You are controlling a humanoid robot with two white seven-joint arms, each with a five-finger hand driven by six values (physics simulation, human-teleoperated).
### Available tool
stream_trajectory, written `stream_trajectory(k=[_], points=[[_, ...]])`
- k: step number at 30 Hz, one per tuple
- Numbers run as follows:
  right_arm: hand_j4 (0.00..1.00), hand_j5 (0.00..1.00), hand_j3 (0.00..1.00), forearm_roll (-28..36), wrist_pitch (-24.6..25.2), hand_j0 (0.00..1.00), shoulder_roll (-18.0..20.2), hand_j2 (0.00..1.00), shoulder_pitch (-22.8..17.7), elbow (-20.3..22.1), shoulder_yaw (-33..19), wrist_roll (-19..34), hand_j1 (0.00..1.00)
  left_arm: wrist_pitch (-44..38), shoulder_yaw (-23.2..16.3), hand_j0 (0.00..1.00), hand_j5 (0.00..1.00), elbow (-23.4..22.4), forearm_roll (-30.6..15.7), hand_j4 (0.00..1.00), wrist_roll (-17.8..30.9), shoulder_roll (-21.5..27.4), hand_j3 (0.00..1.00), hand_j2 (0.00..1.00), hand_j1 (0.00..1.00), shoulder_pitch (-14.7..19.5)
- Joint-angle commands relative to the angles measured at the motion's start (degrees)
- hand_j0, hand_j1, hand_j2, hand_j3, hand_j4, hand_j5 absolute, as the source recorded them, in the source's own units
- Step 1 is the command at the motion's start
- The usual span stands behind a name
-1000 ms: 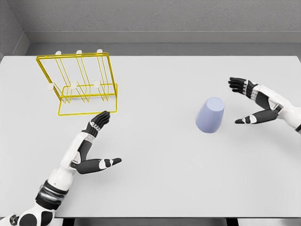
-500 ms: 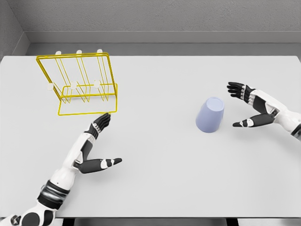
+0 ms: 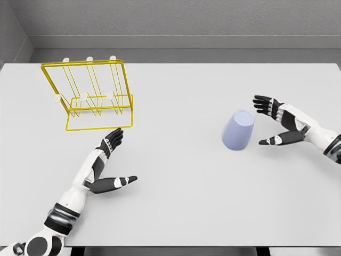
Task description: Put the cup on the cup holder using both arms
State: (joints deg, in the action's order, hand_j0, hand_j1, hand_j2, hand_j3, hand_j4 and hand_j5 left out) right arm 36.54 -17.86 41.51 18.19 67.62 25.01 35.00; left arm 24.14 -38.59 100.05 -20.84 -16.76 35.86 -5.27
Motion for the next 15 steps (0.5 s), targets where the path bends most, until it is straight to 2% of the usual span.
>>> stream_trajectory(k=[1,10,15], points=[[1.00,1.00,1.00,0.4,0.1,1.00,-0.2,1.00,0.0,-0.2,0.0,0.0,1.00,-0.1,0.1,1.00,1.00,0.1,0.1,1.00,0.1,0.1,1.00,1.00,1.00,-0.1],[1.00,1.00,1.00,0.4,0.2,1.00,-0.8,1.00,-0.1,-0.5,-0.1,0.0,1.00,-0.2,0.2,1.00,1.00,0.3,0.1,1.00,0.2,0.1,1.00,1.00,1.00,0.0],[1.00,1.00,1.00,0.3,0.2,1.00,-2.7,1.00,0.0,-0.4,0.0,0.0,1.00,-0.1,0.2,1.00,1.00,0.3,0.1,1.00,0.2,0.0,1.00,1.00,1.00,0.0]])
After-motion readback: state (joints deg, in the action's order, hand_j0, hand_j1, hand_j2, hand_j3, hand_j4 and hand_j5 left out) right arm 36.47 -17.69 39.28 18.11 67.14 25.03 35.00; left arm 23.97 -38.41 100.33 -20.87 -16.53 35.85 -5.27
